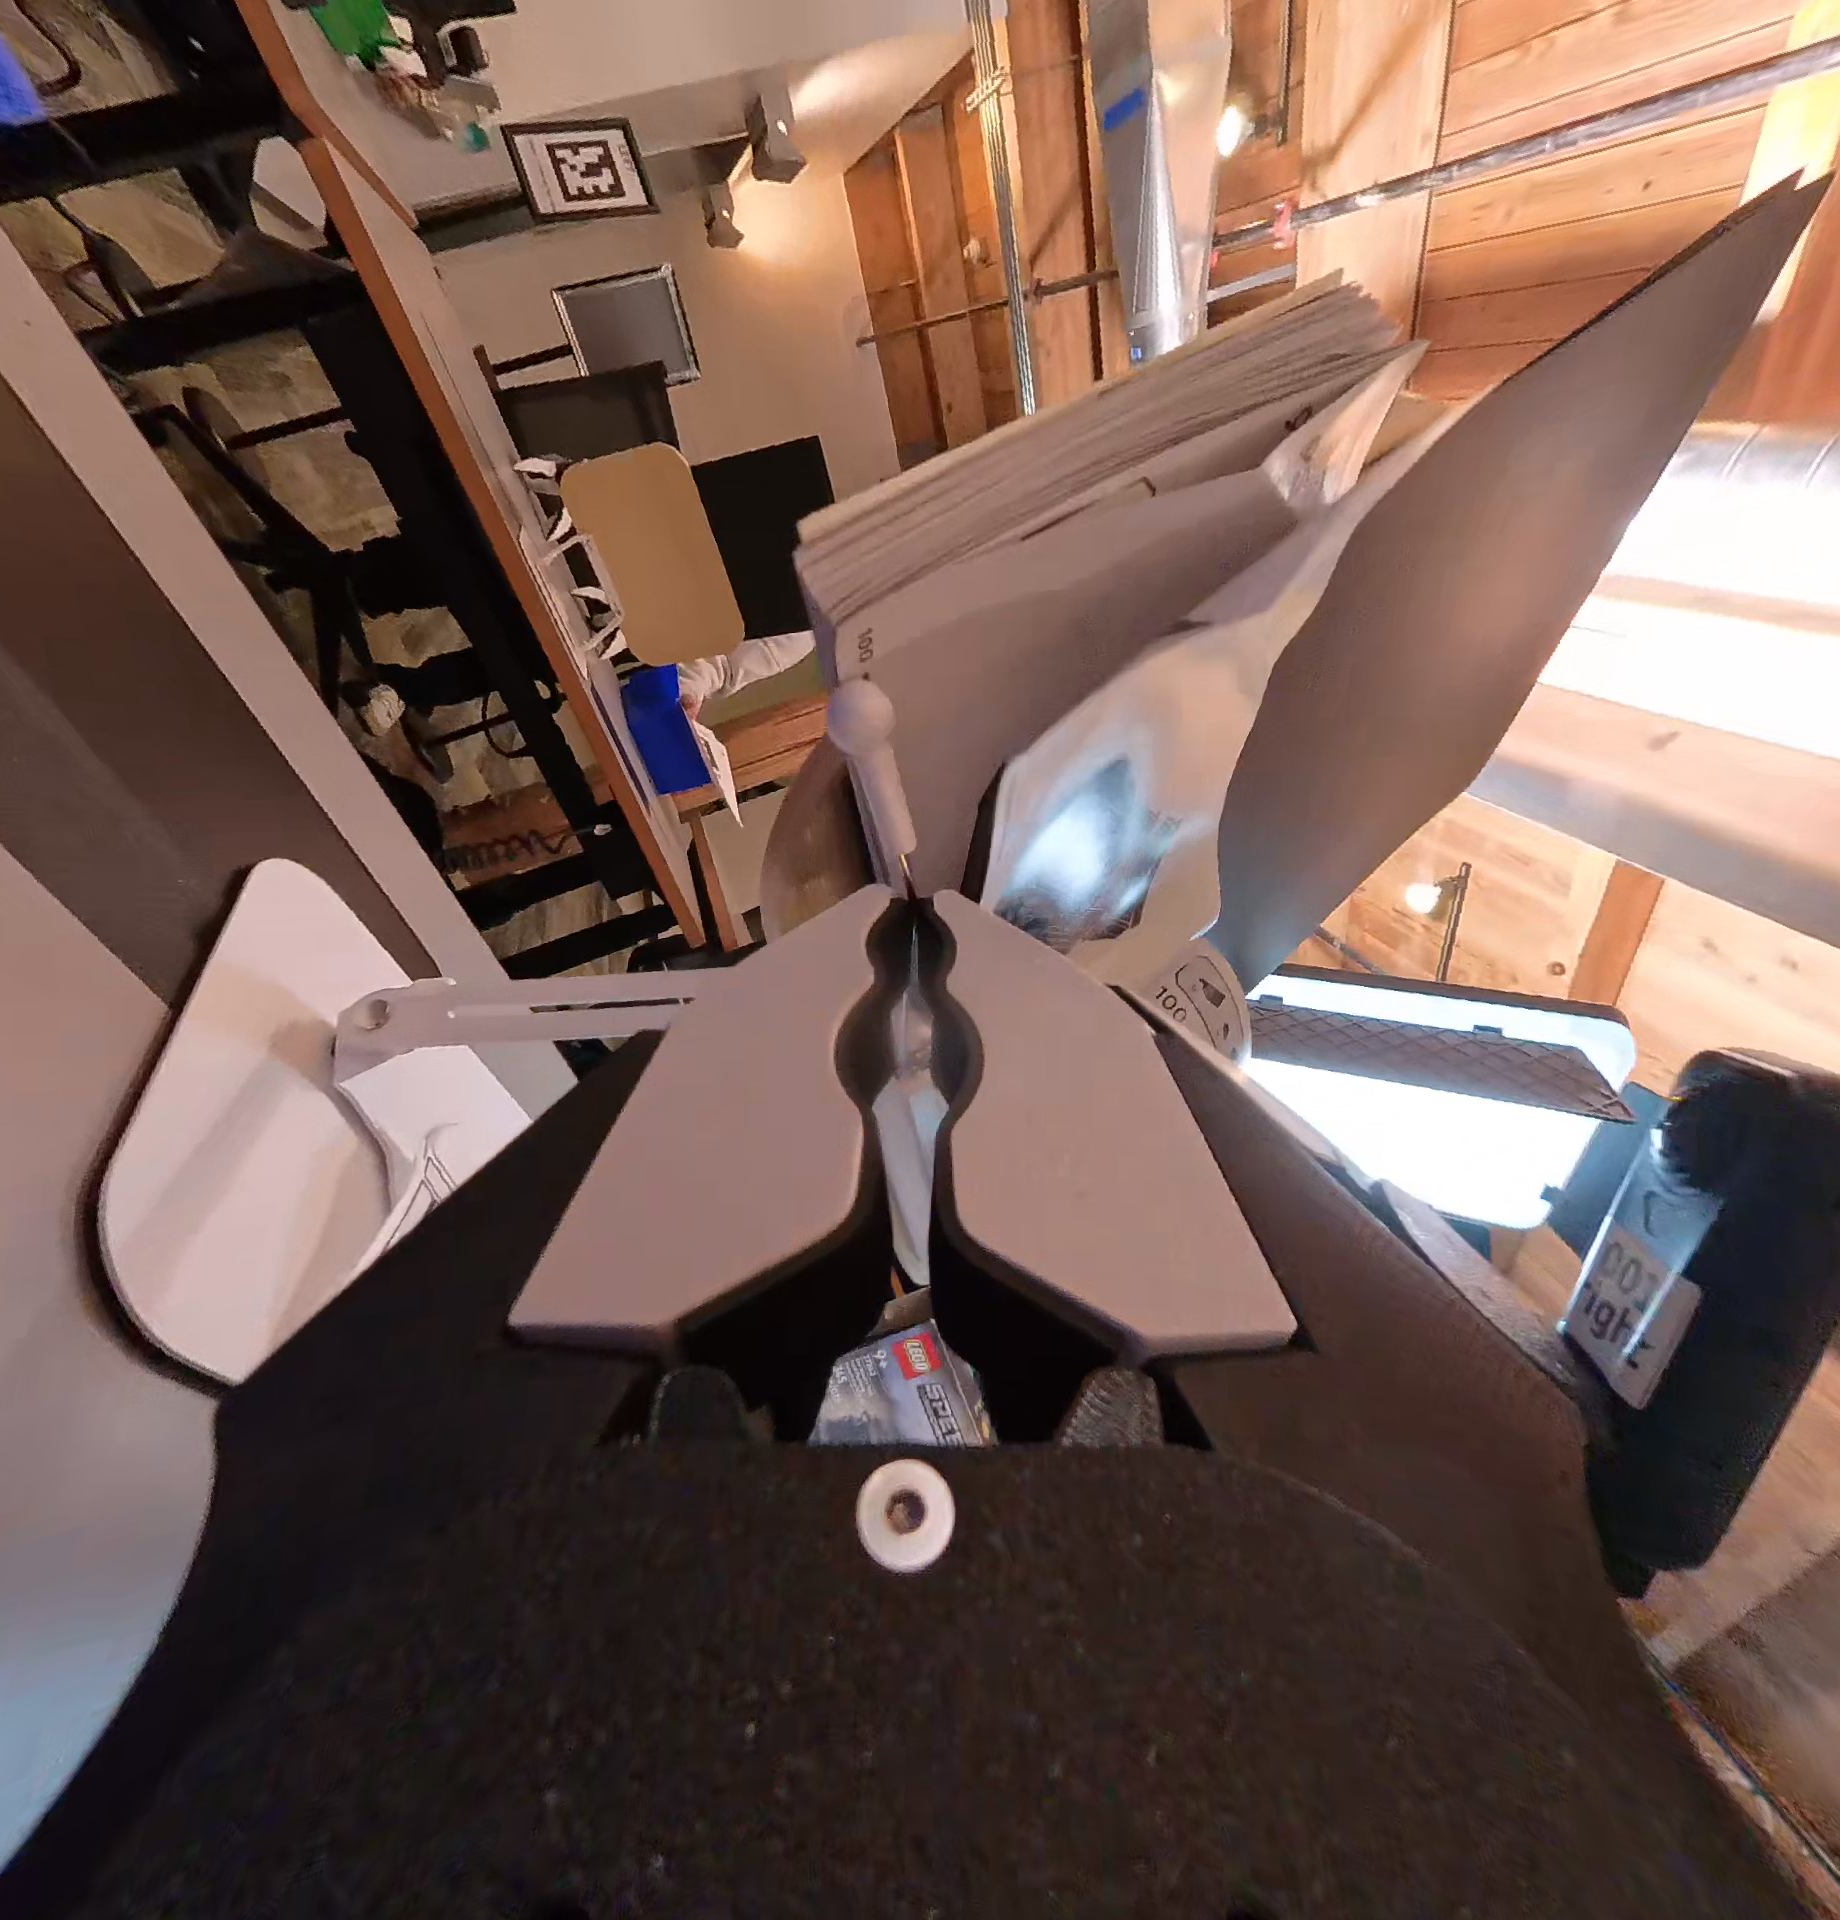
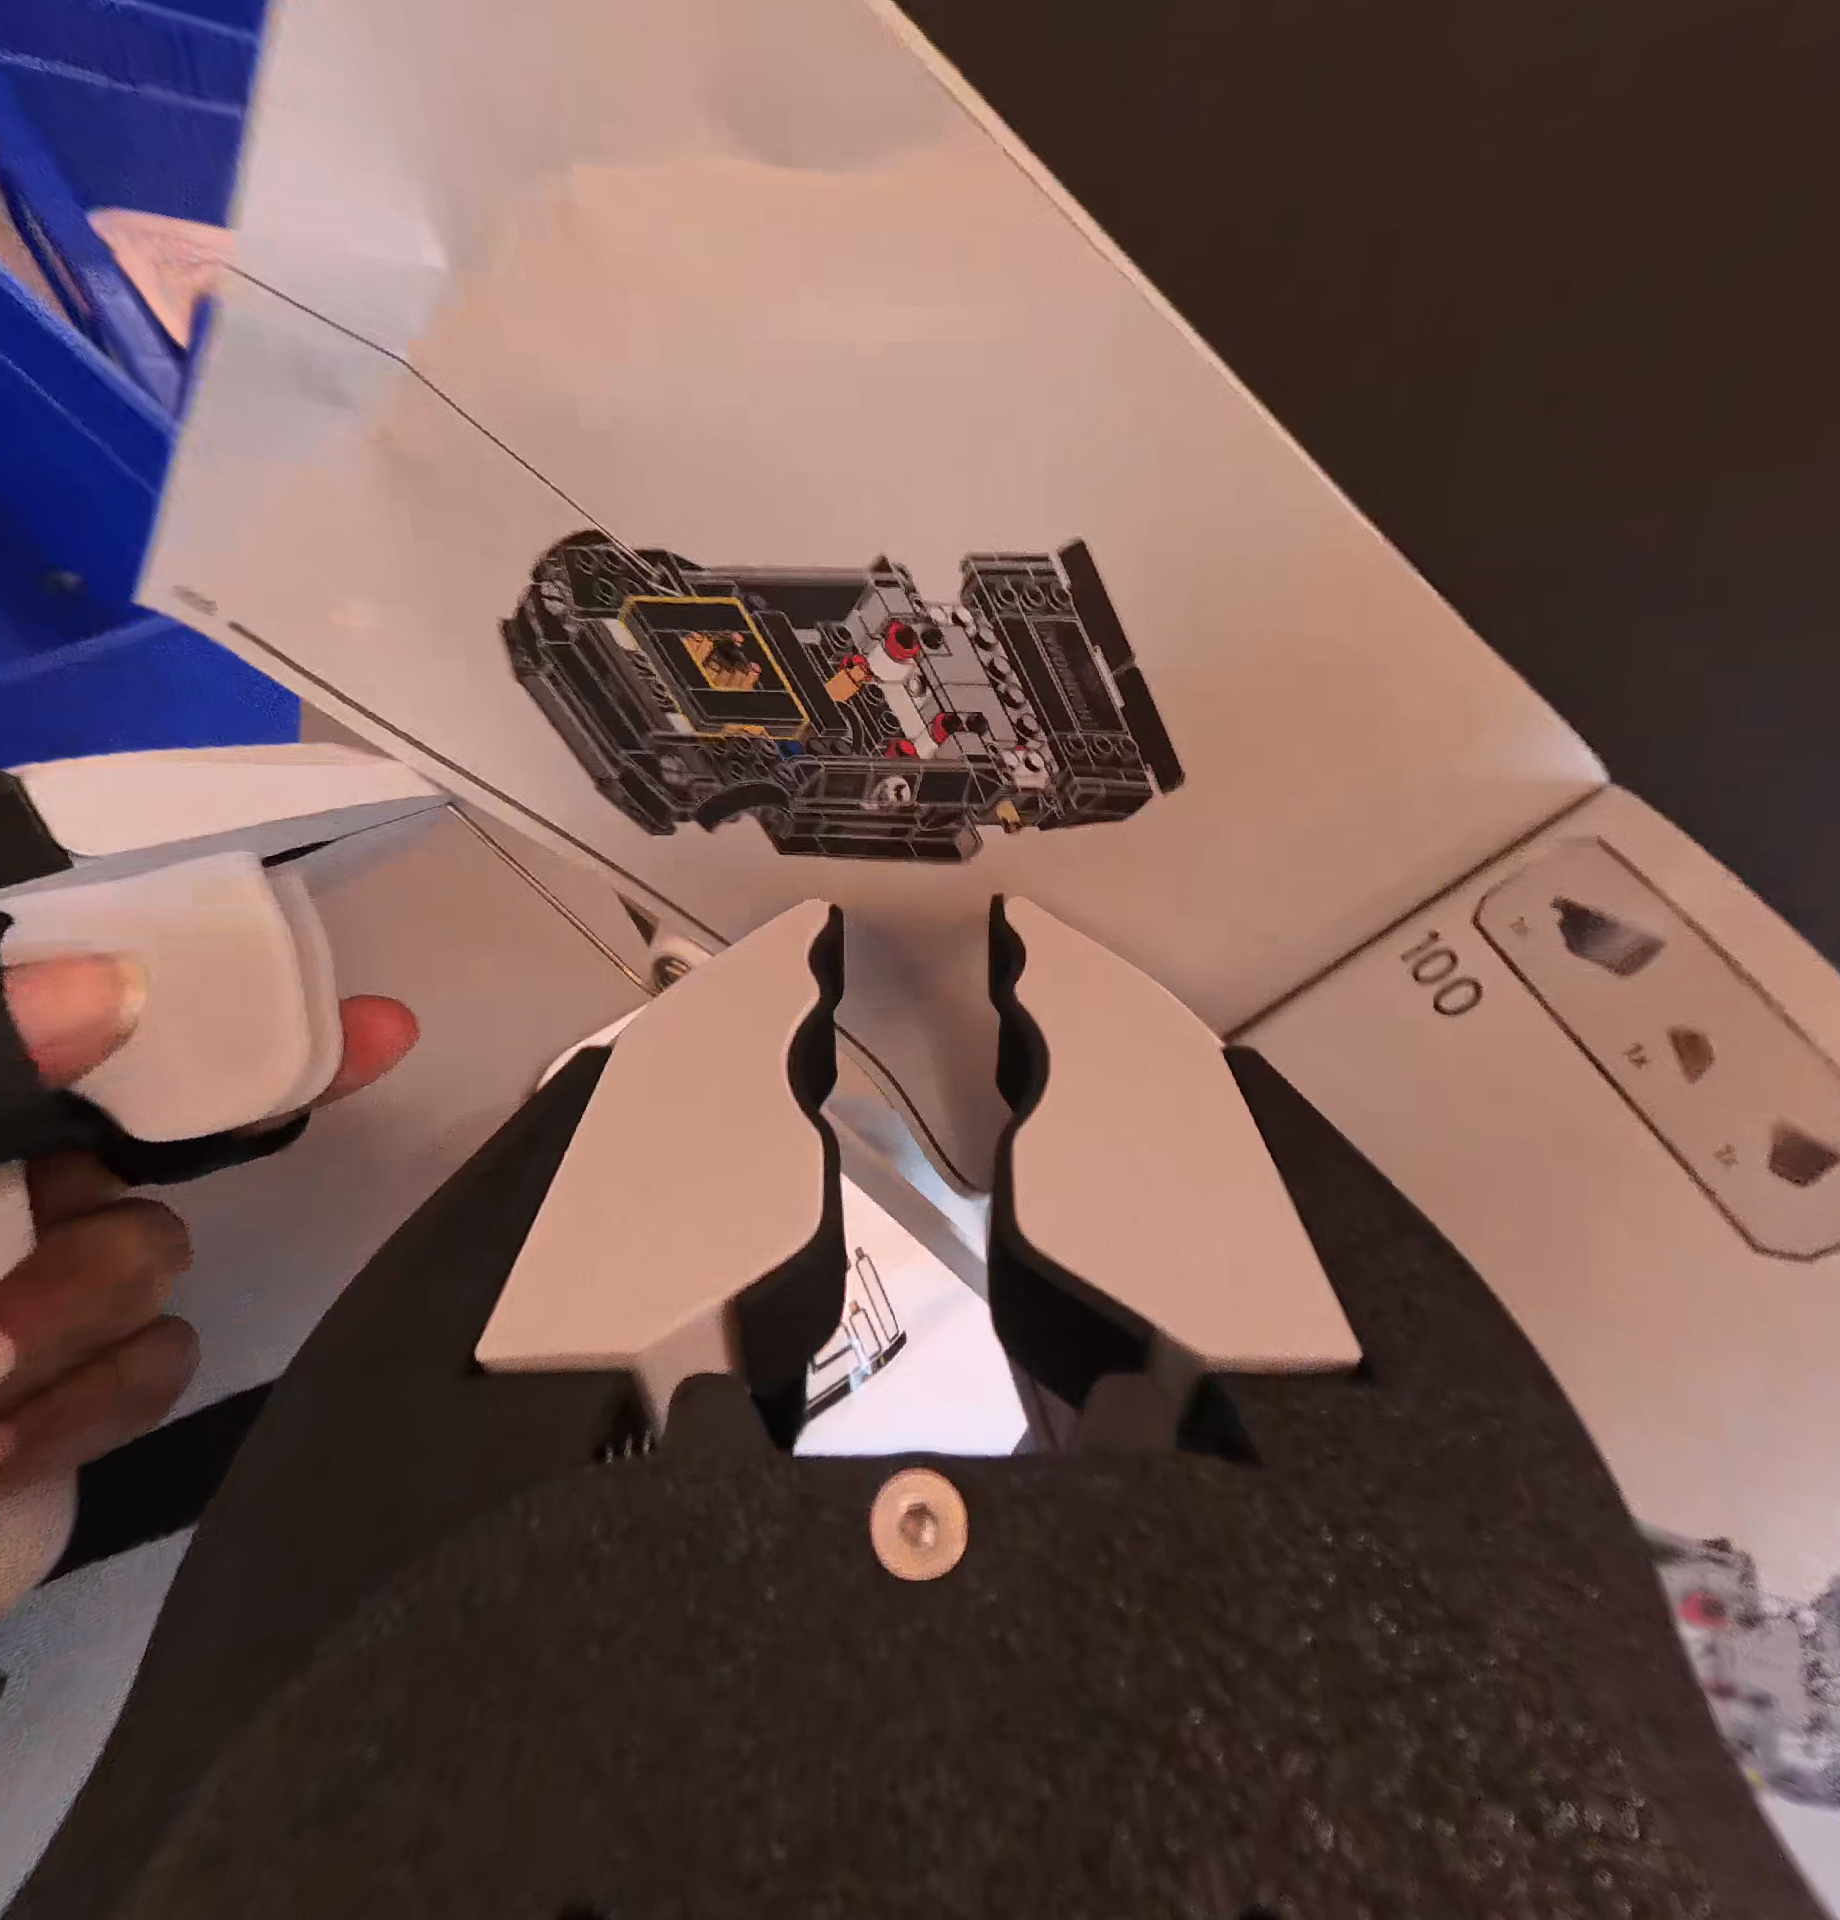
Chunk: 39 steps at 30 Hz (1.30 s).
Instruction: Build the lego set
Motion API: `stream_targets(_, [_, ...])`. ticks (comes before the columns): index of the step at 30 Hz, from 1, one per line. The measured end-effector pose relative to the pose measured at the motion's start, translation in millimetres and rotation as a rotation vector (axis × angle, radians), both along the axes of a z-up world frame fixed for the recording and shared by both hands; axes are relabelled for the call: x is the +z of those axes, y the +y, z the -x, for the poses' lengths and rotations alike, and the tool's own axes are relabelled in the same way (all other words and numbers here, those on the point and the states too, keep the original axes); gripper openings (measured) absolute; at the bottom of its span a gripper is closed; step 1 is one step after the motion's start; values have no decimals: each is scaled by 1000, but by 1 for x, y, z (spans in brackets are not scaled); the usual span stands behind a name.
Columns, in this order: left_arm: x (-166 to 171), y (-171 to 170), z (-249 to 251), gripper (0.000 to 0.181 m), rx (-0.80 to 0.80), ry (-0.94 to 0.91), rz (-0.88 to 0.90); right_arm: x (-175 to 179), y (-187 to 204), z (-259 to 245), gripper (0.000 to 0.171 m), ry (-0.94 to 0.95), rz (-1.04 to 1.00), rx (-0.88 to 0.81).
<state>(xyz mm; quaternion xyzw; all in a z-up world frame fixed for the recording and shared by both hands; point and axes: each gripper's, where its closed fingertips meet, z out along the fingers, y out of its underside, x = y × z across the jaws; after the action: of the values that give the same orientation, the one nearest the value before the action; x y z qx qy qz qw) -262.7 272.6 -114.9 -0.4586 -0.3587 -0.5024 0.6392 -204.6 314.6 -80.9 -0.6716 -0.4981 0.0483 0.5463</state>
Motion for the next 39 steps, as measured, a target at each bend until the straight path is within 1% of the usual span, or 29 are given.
stream_targets(2, [-1,-1,-1,2,-3,25,3,7,-9,9,28,-9,-57,53])
stream_targets(3, [-1,-1,-1,2,-3,40,6,9,-15,16,28,-23,-98,107])
stream_targets(7, [0,-2,-3,2,1,61,5,0,-31,46,28,-106,-189,277])
stream_targets(9, [0,-3,-4,2,1,67,8,-5,-26,55,27,-159,-248,281])
stream_targets(11, [-2,-4,-5,2,-4,58,13,-2,-20,58,16,-166,-306,264])
stream_targets(16, [-2,-7,-6,2,21,69,2,2,-19,58,7,-93,-264,260])
stream_targets(17, [2,-7,-7,1,38,142,5,2,-18,58,6,-79,-250,263])
stream_targets(19, [16,-8,-12,1,76,349,14,2,-19,58,5,-57,-211,274])
stream_targets(21, [32,-2,-20,1,67,551,18,3,-18,57,4,-36,-162,286])
stream_targets(22, [35,3,-21,1,82,682,54,4,-16,56,0,-19,-130,280])
stream_targets(23, [37,7,-22,1,98,820,72,5,-14,54,0,2,-85,280])
stream_targets(25, [40,12,-26,2,96,991,65,6,-13,50,0,51,30,301])
stream_targets(27, [40,15,-27,2,84,1102,85,6,-15,44,0,85,107,332])
stream_targets(28, [40,18,-27,2,78,1138,101,5,-17,40,0,89,112,343])
stream_targets(29, [39,20,-25,3,73,1163,124,4,-20,35,4,89,104,353])
stream_targets(31, [39,22,-25,3,61,1204,145,0,-24,18,6,86,74,330])
stream_targets(33, [40,22,-26,3,68,1260,145,-1,-23,-6,5,100,19,263])
stream_targets(36, [43,21,-33,3,98,1402,148,3,4,-58,0,108,-148,38])
stream_targets(37, [43,21,-35,3,106,1447,153,1,11,-70,1,106,-176,0])
stream_targets(38, [44,22,-38,3,108,1485,152,-3,15,-75,1,112,-176,1])
stream_targets(39, [45,22,-42,3,109,1521,149,-8,18,-75,6,111,-160,13])
